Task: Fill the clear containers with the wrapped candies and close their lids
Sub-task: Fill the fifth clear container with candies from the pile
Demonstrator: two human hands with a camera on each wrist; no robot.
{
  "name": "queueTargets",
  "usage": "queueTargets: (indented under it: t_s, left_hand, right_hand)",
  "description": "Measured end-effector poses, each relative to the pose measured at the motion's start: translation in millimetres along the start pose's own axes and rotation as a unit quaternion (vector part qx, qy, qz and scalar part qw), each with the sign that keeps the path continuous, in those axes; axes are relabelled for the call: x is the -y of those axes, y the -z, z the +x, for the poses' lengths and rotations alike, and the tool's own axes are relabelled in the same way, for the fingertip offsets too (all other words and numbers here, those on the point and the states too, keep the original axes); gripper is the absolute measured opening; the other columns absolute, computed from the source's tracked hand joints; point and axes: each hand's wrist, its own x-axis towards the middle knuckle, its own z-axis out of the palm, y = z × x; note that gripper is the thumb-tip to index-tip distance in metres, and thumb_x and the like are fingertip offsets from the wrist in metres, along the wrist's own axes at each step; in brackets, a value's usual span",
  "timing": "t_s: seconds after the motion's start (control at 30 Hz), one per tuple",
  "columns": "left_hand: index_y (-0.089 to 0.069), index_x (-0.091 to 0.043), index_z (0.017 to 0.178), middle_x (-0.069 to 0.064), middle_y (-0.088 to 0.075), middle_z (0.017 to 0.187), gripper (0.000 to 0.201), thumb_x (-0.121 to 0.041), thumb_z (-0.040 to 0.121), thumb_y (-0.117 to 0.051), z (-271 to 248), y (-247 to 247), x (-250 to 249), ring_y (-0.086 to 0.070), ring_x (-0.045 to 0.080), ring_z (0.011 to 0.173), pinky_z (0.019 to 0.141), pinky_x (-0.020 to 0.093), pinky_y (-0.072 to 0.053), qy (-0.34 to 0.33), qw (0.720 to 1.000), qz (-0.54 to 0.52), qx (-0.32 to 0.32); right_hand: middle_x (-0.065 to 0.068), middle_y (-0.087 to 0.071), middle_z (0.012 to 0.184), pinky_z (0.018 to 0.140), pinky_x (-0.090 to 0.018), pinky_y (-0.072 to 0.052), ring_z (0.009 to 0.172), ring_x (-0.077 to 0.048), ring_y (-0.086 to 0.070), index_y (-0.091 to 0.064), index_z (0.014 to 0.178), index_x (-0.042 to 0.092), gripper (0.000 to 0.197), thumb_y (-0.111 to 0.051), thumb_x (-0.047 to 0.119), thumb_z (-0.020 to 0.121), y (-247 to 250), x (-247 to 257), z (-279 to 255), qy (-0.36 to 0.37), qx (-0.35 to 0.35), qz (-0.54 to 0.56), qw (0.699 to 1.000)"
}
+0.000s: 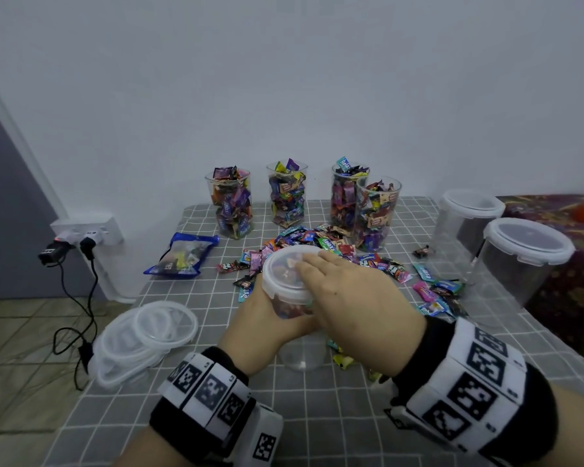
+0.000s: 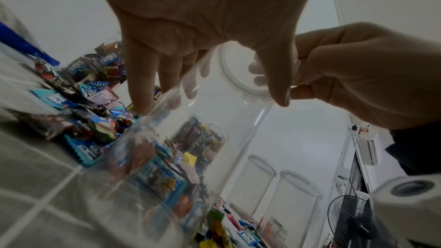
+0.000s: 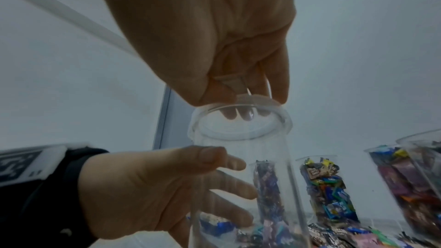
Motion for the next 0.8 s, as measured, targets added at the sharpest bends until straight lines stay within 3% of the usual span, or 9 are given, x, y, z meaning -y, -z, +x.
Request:
queueTargets:
  t_s: [0.1, 0.17, 0.23, 0.33, 0.4, 0.5, 0.6, 0.67, 0.8]
  left_hand:
    - [-0.046, -0.02, 0.132, -0.007, -0.064, 0.121, 0.089, -0.033, 0.054, -0.086, 1.4, 1.0, 3.9, -0.06, 0.009, 0.113, 0.099, 0.039, -0.047, 0.016, 1.0, 0.001, -0.001]
    - [-0.045, -0.022, 0.132, -0.008, -0.064, 0.12, 0.092, -0.036, 0.052, -0.088, 0.9, 1.2, 4.6, -0.06, 0.008, 0.111, 0.098, 0.04, -0.047, 0.025, 1.0, -0.005, -0.007]
    - [-0.045, -0.021, 0.132, -0.009, -0.065, 0.118, 0.088, -0.025, 0.056, -0.089, -1.5, 0.5, 4.6, -0.061, 0.006, 0.11, 0.095, 0.031, -0.049, 0.027, 0.999, -0.019, -0.004]
    - [-0.043, -0.019, 0.131, -0.004, -0.064, 0.121, 0.08, -0.005, 0.064, -0.085, -5.1, 0.9, 0.6, -0.06, 0.006, 0.111, 0.089, 0.02, -0.049, 0.025, 0.998, -0.059, 0.025]
    - [-0.04, -0.022, 0.132, -0.005, -0.06, 0.125, 0.082, -0.011, 0.064, -0.085, -5.9, 5.0, 2.2, -0.057, 0.005, 0.116, 0.091, 0.017, -0.046, 0.025, 0.996, -0.069, 0.047]
    - [-0.034, -0.033, 0.135, -0.013, -0.053, 0.132, 0.091, -0.04, 0.058, -0.082, -6.8, 15.4, 7.0, -0.05, 0.003, 0.123, 0.099, 0.022, -0.042, 0.039, 0.995, -0.036, 0.087]
    - [-0.044, -0.038, 0.115, -0.018, -0.055, 0.115, 0.068, -0.072, 0.061, -0.067, -6.7, 27.3, -2.9, -0.057, 0.001, 0.105, 0.08, 0.015, -0.047, 0.111, 0.993, -0.013, 0.041]
    - [-0.053, -0.029, 0.097, -0.011, -0.06, 0.093, 0.051, -0.074, 0.073, -0.051, -3.6, 32.5, -12.2, -0.06, 0.009, 0.085, 0.071, 0.022, -0.047, 0.143, 0.99, -0.003, -0.006]
    - [-0.052, -0.009, 0.074, -0.002, -0.056, 0.06, 0.046, -0.056, 0.073, -0.05, 3.0, 33.1, -20.8, -0.051, 0.011, 0.051, 0.053, 0.024, -0.042, 0.12, 0.992, -0.005, -0.032]
  right_hand:
    - [-0.007, -0.073, 0.084, 0.051, -0.027, -0.055, 0.077, -0.023, -0.071, -0.074, 0.092, 0.007, 0.042, -0.042, 0.021, 0.068, 3.3, -2.8, -0.8, 0.021, -0.011, -0.007, 1.0]
    - [-0.007, -0.072, 0.085, 0.05, -0.03, -0.056, 0.077, -0.024, -0.07, -0.072, 0.091, 0.008, 0.044, -0.038, 0.024, 0.07, 6.3, -6.1, -3.6, 0.028, -0.006, 0.007, 1.0]
    - [-0.004, -0.071, 0.102, 0.065, -0.035, -0.056, 0.094, -0.023, -0.067, -0.07, 0.1, 0.012, 0.046, -0.038, 0.03, 0.072, 17.6, -8.9, -4.4, 0.004, 0.023, 0.059, 0.998]
    - [0.011, -0.049, 0.139, 0.099, -0.028, -0.038, 0.125, -0.008, -0.044, -0.056, 0.128, 0.024, 0.055, -0.049, 0.047, 0.079, 29.9, -22.7, -4.8, -0.072, 0.08, 0.161, 0.981]
    - [0.011, -0.052, 0.131, 0.095, -0.027, -0.037, 0.118, -0.007, -0.046, -0.055, 0.128, 0.024, 0.045, -0.055, 0.044, 0.088, 28.5, -28.6, -1.3, -0.128, 0.081, 0.262, 0.953]
    - [0.008, -0.062, 0.1, 0.077, -0.027, -0.043, 0.088, -0.008, -0.056, -0.063, 0.11, 0.023, 0.028, -0.047, 0.04, 0.094, 15.3, -35.7, 8.1, -0.193, 0.053, 0.352, 0.915]
    - [0.004, -0.054, 0.072, 0.057, -0.025, -0.036, 0.059, -0.01, -0.046, -0.064, 0.091, 0.021, 0.021, -0.049, 0.037, 0.095, 3.6, -41.8, 15.6, -0.219, 0.099, 0.392, 0.888]
    - [0.004, -0.046, 0.06, 0.05, -0.025, -0.032, 0.051, -0.012, -0.039, -0.061, 0.082, 0.017, 0.023, -0.053, 0.035, 0.094, -0.4, -44.5, 18.9, -0.237, 0.106, 0.423, 0.868]
    - [0.004, -0.046, 0.059, 0.051, -0.028, -0.036, 0.05, -0.013, -0.042, -0.054, 0.078, 0.013, 0.028, -0.057, 0.038, 0.091, -6.6, -50.4, 22.9, -0.247, 0.103, 0.446, 0.854]
